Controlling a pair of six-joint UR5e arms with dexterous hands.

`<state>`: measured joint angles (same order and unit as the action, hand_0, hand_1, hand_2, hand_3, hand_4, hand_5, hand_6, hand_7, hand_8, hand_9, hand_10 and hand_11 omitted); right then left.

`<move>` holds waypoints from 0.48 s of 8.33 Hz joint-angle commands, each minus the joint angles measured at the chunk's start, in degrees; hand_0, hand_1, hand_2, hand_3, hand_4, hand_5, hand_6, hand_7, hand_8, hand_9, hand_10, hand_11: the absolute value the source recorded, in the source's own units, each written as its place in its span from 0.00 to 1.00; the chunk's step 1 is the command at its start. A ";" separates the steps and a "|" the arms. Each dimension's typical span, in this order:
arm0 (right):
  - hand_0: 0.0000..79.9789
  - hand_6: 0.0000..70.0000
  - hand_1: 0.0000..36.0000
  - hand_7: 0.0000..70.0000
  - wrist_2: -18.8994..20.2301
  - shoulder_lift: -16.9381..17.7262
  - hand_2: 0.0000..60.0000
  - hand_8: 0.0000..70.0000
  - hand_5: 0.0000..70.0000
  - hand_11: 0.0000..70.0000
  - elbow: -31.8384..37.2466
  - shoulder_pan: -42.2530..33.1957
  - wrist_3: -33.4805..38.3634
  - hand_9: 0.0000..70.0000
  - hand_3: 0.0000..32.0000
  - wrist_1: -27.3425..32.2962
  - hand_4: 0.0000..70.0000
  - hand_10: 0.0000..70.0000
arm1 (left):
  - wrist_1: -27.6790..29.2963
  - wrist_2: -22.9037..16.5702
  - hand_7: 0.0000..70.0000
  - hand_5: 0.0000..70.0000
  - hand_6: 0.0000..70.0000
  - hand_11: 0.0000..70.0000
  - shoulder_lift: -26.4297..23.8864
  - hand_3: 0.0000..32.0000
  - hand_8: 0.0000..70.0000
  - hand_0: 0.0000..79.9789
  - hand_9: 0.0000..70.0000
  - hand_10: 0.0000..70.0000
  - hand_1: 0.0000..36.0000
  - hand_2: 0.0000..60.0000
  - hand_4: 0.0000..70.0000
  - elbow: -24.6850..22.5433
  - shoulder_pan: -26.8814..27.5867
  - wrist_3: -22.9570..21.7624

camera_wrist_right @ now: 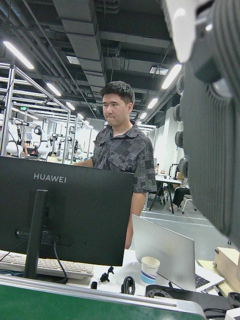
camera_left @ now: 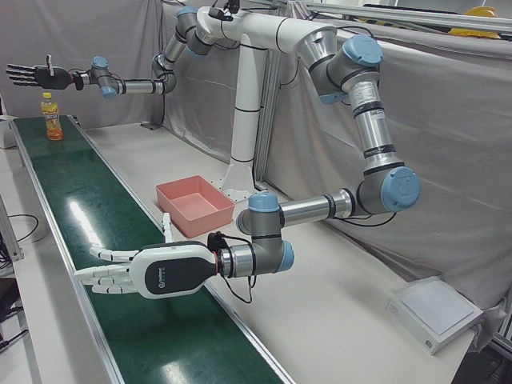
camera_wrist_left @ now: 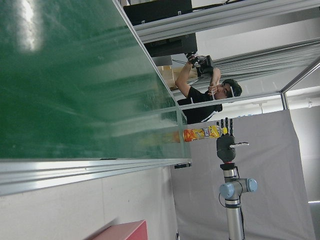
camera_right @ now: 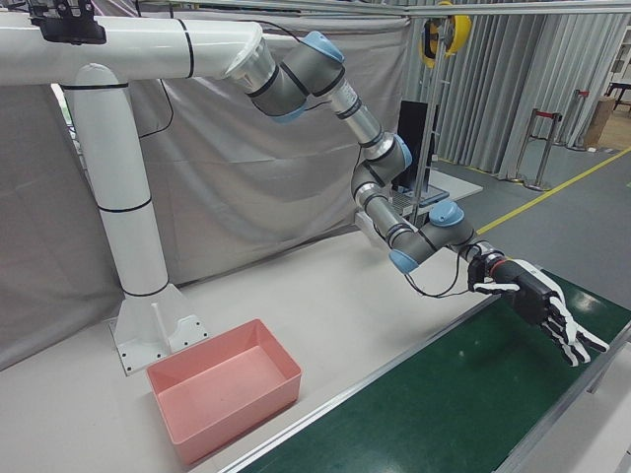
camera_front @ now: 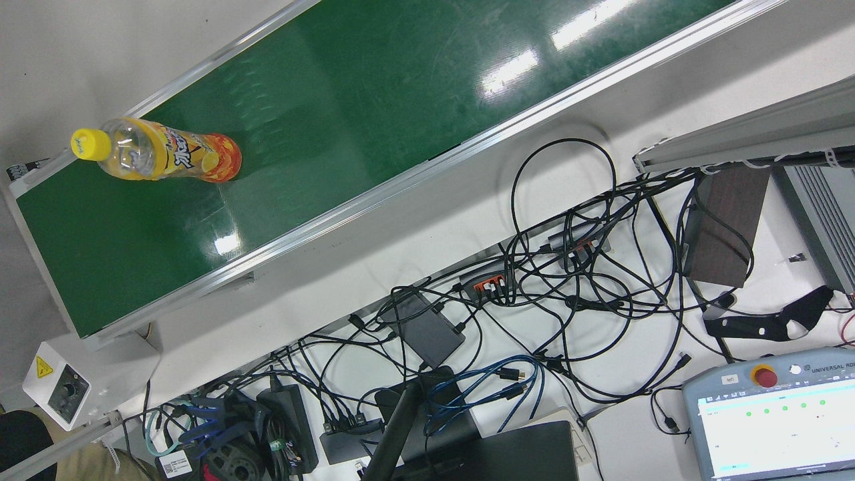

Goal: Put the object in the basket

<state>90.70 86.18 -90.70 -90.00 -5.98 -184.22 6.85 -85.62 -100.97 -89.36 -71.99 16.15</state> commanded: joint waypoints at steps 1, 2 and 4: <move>0.00 0.00 0.00 0.00 0.00 -0.05 0.00 0.00 0.00 0.00 0.00 0.00 0.00 0.00 0.00 0.00 0.00 0.00 | 0.00 0.01 0.01 0.16 0.00 0.18 -0.02 0.00 0.10 0.59 0.17 0.11 0.06 0.00 0.26 -0.02 -0.26 0.02; 0.00 0.00 0.00 0.00 0.00 0.04 0.00 0.00 0.00 0.00 0.00 0.00 0.00 0.00 0.00 0.00 0.00 0.00 | 0.00 0.01 0.00 0.17 0.00 0.18 -0.02 0.00 0.11 0.59 0.17 0.12 0.06 0.00 0.26 -0.02 -0.35 -0.06; 0.00 0.00 0.00 0.00 0.00 0.04 0.00 0.00 0.00 0.00 0.00 0.09 0.00 0.00 0.00 0.00 0.00 0.00 | 0.09 0.01 0.01 0.21 0.00 0.18 -0.02 0.00 0.10 0.59 0.17 0.12 0.08 0.00 0.26 -0.02 -0.35 -0.06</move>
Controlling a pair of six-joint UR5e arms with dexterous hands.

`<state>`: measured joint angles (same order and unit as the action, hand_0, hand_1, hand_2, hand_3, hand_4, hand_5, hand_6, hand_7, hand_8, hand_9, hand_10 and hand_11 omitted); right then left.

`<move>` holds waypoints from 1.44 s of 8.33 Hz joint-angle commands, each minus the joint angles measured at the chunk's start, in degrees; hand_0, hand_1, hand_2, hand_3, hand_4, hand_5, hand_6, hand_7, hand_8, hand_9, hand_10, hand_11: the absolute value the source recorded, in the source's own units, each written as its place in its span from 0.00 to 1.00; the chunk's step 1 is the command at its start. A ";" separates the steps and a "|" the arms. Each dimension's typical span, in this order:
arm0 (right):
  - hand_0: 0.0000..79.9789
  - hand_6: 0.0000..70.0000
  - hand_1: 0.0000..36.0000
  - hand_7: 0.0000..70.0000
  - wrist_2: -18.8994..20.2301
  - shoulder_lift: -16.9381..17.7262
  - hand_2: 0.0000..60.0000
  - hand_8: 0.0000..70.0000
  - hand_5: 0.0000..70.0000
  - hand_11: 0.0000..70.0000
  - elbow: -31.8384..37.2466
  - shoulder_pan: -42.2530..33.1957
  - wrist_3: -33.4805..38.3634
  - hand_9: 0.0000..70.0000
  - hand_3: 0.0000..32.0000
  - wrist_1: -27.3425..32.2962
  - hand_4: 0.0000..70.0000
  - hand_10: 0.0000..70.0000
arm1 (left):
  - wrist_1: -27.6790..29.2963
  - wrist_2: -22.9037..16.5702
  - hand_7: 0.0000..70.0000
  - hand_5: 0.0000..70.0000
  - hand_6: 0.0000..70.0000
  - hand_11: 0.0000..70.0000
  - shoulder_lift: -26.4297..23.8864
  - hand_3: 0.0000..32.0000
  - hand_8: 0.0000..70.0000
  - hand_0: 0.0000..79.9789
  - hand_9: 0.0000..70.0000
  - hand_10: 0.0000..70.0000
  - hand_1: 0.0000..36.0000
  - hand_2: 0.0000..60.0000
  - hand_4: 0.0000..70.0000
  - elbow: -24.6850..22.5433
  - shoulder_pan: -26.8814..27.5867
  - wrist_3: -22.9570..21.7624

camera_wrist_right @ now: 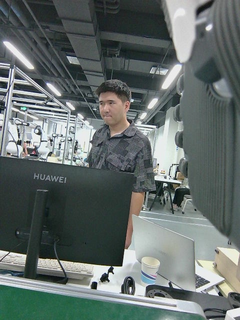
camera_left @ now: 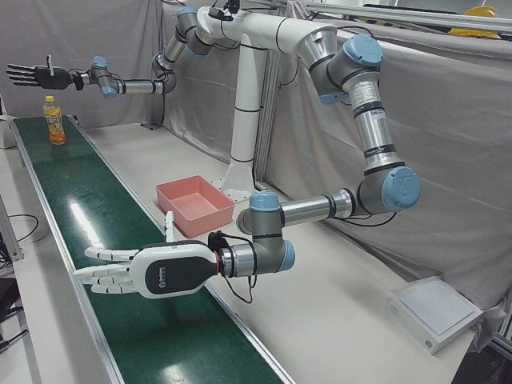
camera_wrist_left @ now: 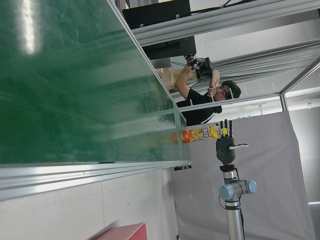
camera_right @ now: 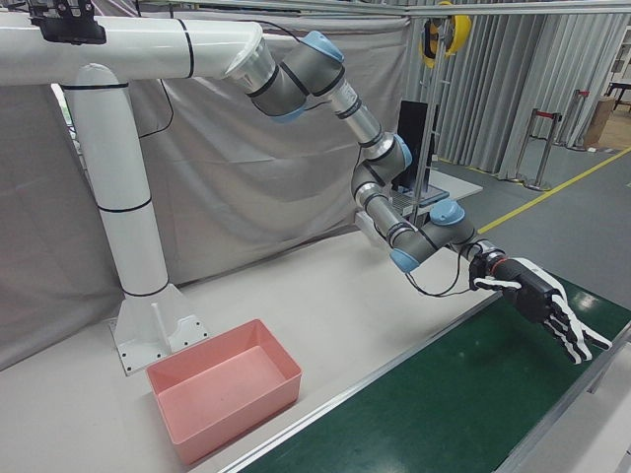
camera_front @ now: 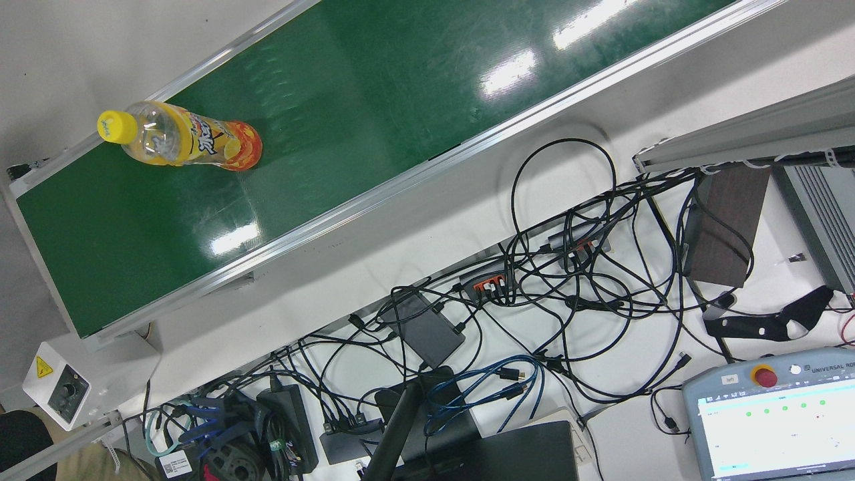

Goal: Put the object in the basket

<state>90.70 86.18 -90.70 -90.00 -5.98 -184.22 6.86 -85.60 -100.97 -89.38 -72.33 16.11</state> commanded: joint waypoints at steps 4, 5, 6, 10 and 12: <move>0.00 0.00 0.00 0.00 0.00 0.04 0.00 0.00 0.00 0.00 0.00 0.00 0.00 0.00 0.00 0.00 0.00 0.00 | 0.09 0.00 0.00 0.22 0.00 0.17 -0.28 0.00 0.10 0.59 0.16 0.11 0.10 0.00 0.25 0.00 -0.09 -0.03; 0.00 0.00 0.00 0.00 0.00 0.04 0.00 0.00 0.00 0.00 0.00 0.00 0.00 0.00 0.00 0.00 0.00 0.00 | 0.09 0.09 0.00 0.22 0.00 0.18 -0.28 0.00 0.11 0.59 0.17 0.12 0.10 0.00 0.25 -0.09 -0.18 -0.12; 0.00 0.00 0.00 0.00 0.00 0.04 0.00 0.00 0.00 0.00 0.17 0.00 0.00 0.00 0.00 0.00 0.00 0.00 | 0.09 0.00 0.00 0.22 0.00 0.18 -0.28 0.00 0.11 0.59 0.17 0.12 0.10 0.00 0.25 -0.44 -0.18 -0.12; 0.00 0.00 0.00 0.00 0.00 0.04 0.00 0.00 0.00 0.00 -0.18 0.00 0.00 0.00 0.00 0.00 0.00 0.00 | 0.00 -0.09 0.00 0.25 0.01 0.18 -0.28 0.00 0.12 0.59 0.20 0.12 0.11 0.00 0.27 -0.53 0.00 -0.12; 0.00 0.00 0.00 0.00 0.00 0.04 0.00 0.00 0.00 0.00 0.00 0.00 0.00 0.00 0.00 0.00 0.00 0.00 | -0.17 -0.09 0.00 0.25 0.00 0.19 -0.36 0.00 0.12 0.59 0.19 0.12 0.11 0.00 0.27 -0.53 -0.01 -0.12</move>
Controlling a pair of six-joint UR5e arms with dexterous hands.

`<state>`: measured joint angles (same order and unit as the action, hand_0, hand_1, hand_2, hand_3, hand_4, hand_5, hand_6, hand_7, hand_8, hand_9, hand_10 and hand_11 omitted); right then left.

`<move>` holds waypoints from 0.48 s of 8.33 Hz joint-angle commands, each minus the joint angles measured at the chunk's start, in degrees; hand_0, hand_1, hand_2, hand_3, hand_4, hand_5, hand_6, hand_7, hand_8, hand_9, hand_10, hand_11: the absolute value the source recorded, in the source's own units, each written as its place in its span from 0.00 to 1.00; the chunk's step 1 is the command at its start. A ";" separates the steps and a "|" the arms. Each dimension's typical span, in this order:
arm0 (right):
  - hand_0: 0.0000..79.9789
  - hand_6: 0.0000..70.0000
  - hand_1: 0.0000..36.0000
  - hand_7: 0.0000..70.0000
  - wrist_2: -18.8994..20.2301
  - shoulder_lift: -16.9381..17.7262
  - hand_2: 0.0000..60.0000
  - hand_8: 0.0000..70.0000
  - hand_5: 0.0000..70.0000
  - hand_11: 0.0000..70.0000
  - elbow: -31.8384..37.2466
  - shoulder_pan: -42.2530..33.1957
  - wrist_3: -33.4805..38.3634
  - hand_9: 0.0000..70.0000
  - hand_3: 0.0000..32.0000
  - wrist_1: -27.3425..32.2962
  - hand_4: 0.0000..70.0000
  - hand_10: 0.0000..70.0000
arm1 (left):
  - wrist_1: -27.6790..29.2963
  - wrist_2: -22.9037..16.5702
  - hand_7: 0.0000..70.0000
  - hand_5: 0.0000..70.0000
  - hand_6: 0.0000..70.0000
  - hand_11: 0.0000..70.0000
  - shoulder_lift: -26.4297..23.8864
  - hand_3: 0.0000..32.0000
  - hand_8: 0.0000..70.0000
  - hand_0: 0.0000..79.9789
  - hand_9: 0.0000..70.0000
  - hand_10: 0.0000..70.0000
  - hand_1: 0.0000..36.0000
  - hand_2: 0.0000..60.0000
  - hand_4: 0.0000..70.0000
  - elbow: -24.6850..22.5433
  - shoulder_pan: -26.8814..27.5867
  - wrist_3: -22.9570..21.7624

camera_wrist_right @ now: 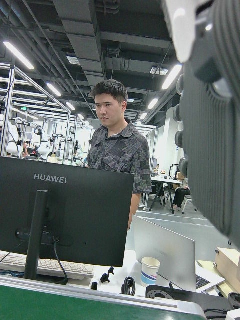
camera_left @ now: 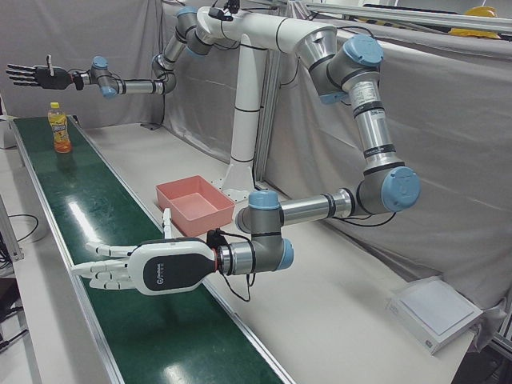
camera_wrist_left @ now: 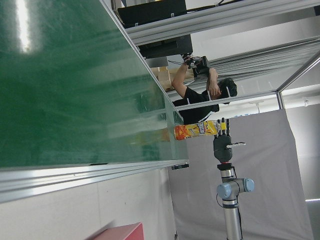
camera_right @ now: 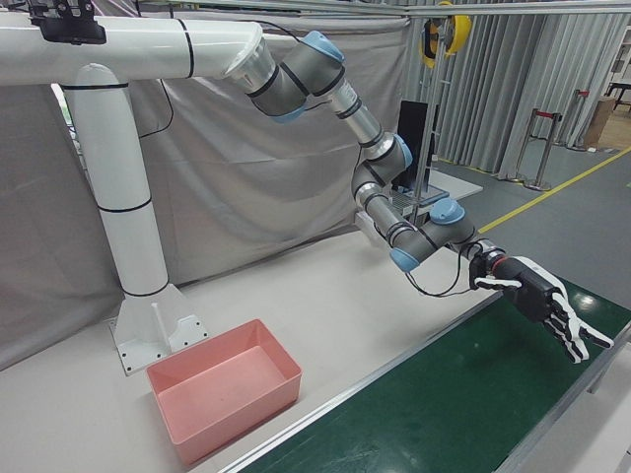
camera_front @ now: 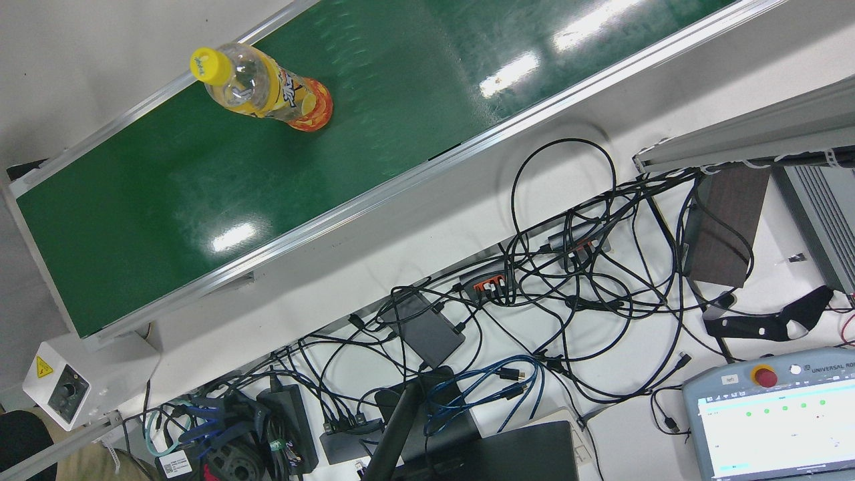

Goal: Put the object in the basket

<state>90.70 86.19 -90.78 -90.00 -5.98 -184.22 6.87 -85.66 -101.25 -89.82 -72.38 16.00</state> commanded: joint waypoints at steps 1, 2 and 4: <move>0.00 0.00 0.00 0.00 0.00 0.03 0.00 0.00 0.00 0.00 0.07 0.00 0.00 0.00 0.00 0.00 0.00 0.00 | -0.71 -0.03 0.00 0.25 0.01 0.18 -0.96 0.00 0.13 0.59 0.21 0.12 0.10 0.00 0.27 -0.09 0.04 0.00; 0.00 0.00 0.00 0.00 0.00 0.03 0.00 0.00 0.00 0.00 0.07 0.00 0.00 0.00 0.00 0.00 0.00 0.00 | -1.06 -0.03 0.00 0.26 0.01 0.19 -1.40 0.00 0.13 0.59 0.21 0.12 0.10 0.00 0.27 -0.09 0.04 0.09; 0.00 0.00 0.00 0.00 0.00 0.03 0.00 0.00 0.00 0.00 0.07 0.00 0.00 0.00 0.00 0.00 0.00 0.00 | -1.24 -0.03 0.00 0.25 0.01 0.19 -1.41 0.00 0.13 0.60 0.20 0.12 0.10 0.00 0.27 -0.52 0.04 0.09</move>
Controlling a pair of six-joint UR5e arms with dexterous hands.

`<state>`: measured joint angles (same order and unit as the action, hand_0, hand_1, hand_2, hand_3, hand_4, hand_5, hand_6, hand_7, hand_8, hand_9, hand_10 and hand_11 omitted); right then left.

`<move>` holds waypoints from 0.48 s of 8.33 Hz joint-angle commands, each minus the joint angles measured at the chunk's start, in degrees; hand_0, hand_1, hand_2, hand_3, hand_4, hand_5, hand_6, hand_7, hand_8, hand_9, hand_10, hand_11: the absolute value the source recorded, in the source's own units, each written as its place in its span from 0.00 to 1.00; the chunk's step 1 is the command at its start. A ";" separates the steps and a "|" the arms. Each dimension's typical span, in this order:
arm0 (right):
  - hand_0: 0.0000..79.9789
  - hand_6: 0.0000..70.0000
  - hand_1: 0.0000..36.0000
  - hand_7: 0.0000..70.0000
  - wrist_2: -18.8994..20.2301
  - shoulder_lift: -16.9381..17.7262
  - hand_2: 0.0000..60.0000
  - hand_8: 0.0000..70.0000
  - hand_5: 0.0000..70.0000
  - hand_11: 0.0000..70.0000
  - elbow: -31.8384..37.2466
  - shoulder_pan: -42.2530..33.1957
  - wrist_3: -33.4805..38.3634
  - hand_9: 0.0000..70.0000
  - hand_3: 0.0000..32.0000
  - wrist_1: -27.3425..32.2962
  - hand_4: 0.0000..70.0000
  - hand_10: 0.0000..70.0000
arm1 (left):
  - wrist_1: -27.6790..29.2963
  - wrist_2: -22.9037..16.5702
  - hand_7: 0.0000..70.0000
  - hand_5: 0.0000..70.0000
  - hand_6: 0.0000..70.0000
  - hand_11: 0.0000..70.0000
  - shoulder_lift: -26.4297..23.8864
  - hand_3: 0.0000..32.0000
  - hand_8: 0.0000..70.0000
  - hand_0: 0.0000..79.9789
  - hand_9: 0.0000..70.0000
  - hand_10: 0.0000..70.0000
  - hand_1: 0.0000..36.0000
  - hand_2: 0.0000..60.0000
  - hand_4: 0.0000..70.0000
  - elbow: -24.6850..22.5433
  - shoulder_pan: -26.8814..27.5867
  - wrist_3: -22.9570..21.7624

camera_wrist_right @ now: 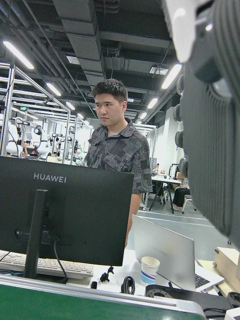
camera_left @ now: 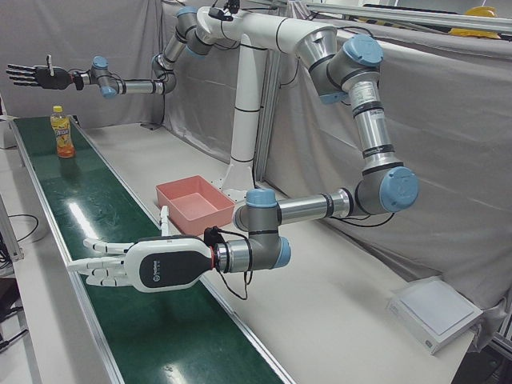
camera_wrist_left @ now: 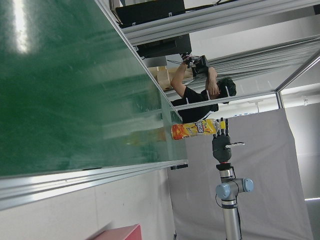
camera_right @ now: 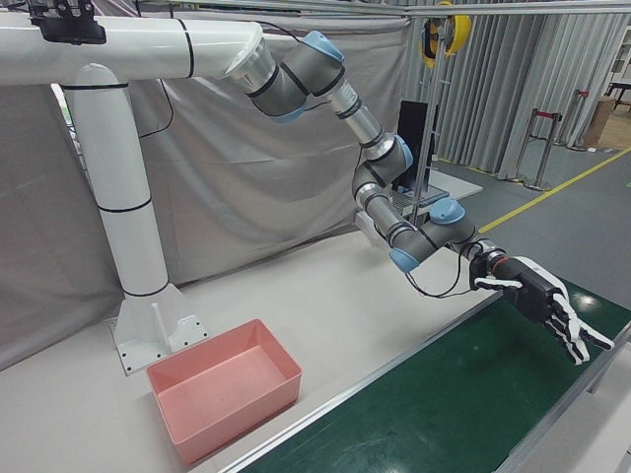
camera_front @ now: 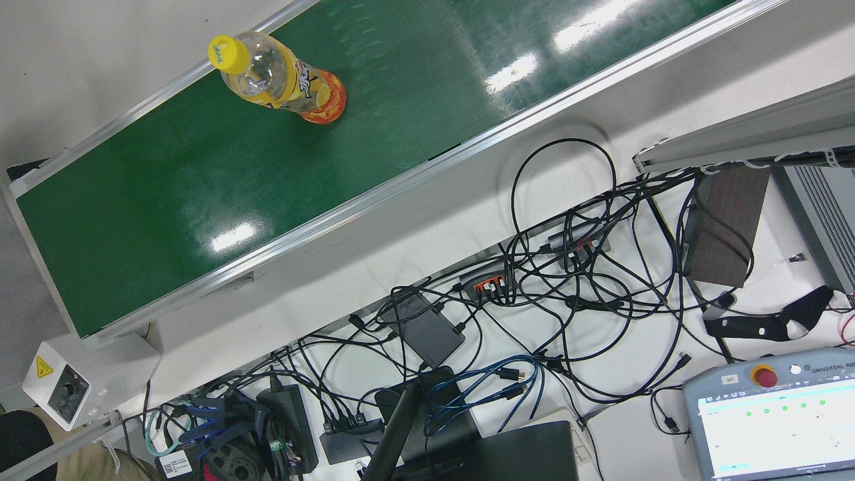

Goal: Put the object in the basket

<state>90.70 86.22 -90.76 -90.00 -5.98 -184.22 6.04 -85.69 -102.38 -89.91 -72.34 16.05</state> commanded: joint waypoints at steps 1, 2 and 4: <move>0.00 0.00 0.00 0.00 0.00 0.00 0.00 0.00 0.00 0.00 0.14 0.00 0.00 0.00 0.00 0.00 0.00 0.00 | -0.67 0.00 0.00 0.26 0.01 0.19 -0.54 0.00 0.13 0.60 0.21 0.12 0.11 0.00 0.27 -0.62 0.01 0.03; 0.00 0.00 0.00 0.00 0.00 0.00 0.00 0.00 0.00 0.00 0.14 0.00 0.00 0.00 0.00 0.00 0.00 0.00 | -0.67 0.00 0.00 0.26 0.01 0.19 -0.54 0.00 0.13 0.60 0.21 0.12 0.11 0.00 0.28 -0.62 0.01 0.03; 0.00 0.00 0.00 0.00 0.00 0.00 0.00 0.00 0.00 0.00 0.05 0.00 0.00 0.00 0.00 0.00 0.00 0.00 | -0.67 0.00 0.00 0.26 0.01 0.19 -0.54 0.00 0.13 0.60 0.21 0.12 0.11 0.00 0.28 -0.62 0.01 0.03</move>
<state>90.70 86.22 -90.74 -90.00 -5.98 -184.22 5.40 -85.69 -102.88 -90.48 -72.34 16.08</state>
